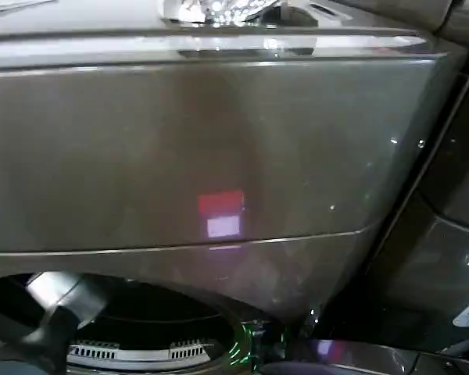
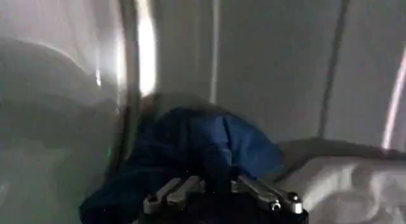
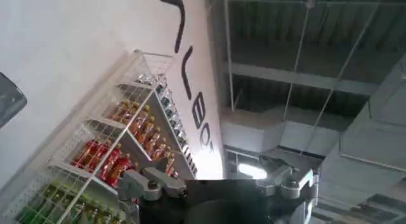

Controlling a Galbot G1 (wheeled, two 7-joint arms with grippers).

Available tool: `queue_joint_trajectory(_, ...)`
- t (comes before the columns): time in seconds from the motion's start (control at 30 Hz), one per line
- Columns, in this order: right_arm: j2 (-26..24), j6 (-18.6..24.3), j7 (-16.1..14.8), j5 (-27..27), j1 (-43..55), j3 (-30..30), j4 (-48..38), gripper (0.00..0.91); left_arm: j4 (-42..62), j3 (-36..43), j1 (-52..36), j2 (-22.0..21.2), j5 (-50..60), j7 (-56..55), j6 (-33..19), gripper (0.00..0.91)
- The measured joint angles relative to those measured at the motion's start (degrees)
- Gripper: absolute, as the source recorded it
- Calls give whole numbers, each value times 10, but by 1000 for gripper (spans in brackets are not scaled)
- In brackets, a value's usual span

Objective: Grasp the clothes from the dryer.

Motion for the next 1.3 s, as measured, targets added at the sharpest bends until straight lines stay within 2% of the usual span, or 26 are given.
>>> queue_joint_trajectory(0.3, -3, 0, 1, -1, -1, 1, -2, 907, -116, -138, 84, 11, -76, -106, 22, 0)
queue_joint_trajectory(0.6, -3, 0, 4, -2, 3, -4, -1, 907, -254, -229, 185, 8, -165, -242, 10, 0)
queue_joint_trajectory(1.0, -7, -3, 16, -4, 6, -12, 0, 907, -408, -292, 304, -7, -267, -418, -72, 0)
queue_joint_trajectory(1.3, -12, -4, 23, -14, 4, -13, 3, 907, -484, -316, 357, -25, -292, -524, -133, 0)
